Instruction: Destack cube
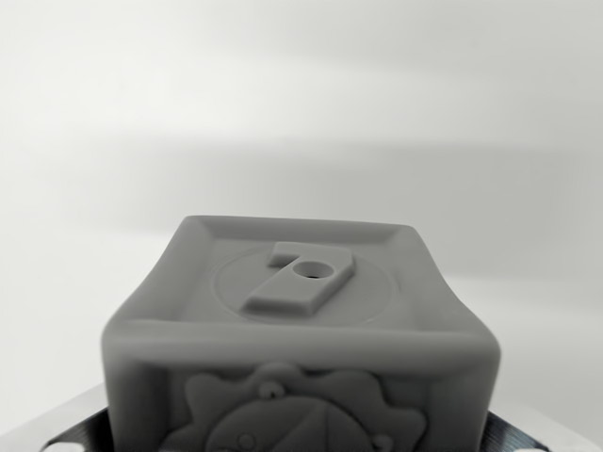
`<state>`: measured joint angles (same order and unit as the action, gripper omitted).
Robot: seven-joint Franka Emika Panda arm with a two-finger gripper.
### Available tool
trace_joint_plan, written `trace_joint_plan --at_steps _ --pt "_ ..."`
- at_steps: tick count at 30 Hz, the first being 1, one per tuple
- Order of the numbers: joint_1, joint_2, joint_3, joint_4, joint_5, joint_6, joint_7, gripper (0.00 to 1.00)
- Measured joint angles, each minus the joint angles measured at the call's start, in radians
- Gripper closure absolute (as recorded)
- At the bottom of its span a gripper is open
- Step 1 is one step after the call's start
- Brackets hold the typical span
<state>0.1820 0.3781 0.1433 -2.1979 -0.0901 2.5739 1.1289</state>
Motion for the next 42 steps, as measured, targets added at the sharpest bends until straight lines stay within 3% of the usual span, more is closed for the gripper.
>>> trace_joint_plan --at_steps 35,42 --pt "-0.002 0.119 -0.004 0.148 -0.020 -0.030 -0.235 1.00" --pt "0.000 0.146 -0.008 0.161 -0.023 -0.022 -0.248 1.00"
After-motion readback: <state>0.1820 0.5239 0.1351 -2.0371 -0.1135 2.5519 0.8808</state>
